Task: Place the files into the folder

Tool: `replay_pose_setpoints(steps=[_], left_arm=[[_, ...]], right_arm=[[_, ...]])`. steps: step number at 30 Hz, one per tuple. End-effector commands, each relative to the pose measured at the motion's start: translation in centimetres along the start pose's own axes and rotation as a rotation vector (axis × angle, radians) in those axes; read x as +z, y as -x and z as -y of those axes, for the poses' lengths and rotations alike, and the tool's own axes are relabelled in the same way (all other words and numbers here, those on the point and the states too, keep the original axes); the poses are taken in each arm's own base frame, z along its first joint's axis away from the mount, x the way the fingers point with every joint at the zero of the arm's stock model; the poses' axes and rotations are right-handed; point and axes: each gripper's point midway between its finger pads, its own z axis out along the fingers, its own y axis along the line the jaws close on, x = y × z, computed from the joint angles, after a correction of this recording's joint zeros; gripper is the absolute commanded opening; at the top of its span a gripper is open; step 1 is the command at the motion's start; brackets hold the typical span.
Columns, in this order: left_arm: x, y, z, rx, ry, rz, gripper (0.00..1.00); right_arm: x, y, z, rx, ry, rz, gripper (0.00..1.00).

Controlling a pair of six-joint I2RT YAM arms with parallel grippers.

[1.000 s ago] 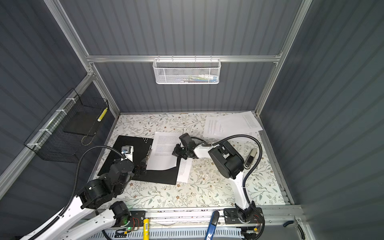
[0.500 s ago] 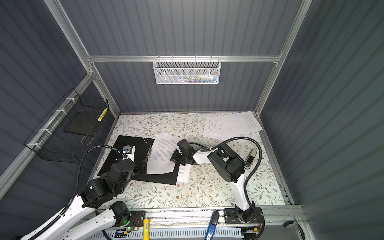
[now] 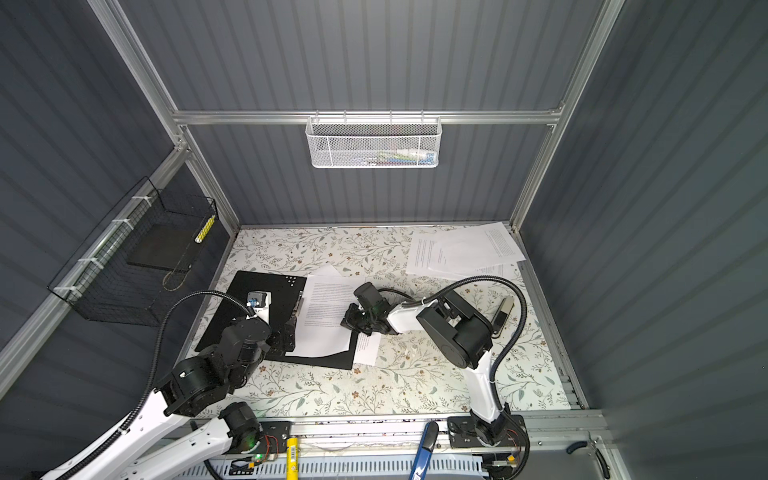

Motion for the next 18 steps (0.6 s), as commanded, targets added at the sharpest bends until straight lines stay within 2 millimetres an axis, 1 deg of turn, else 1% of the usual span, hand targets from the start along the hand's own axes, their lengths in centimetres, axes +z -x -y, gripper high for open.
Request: replay_pose_setpoints(steps=[1,3,10,18], left_arm=[[-0.1,0.13,-0.03,0.005,-0.009,0.009,1.0],[-0.05,0.1,-0.02,0.006,-0.008,0.007,1.0],[-0.09,0.07,0.03,0.006,-0.012,0.007,1.0],[-0.07,0.07,0.19,0.006,-0.02,0.003,1.0]], right_arm=[[-0.42,-0.82,0.73,-0.01,-0.038,-0.012,0.0],[-0.43,-0.36,0.95,-0.014,-0.055,0.02,0.0],[-0.82,-0.72,1.58,-0.002,-0.071,0.025,0.0],[-0.81,-1.01,1.3,-0.004,-0.069,0.027,0.0]])
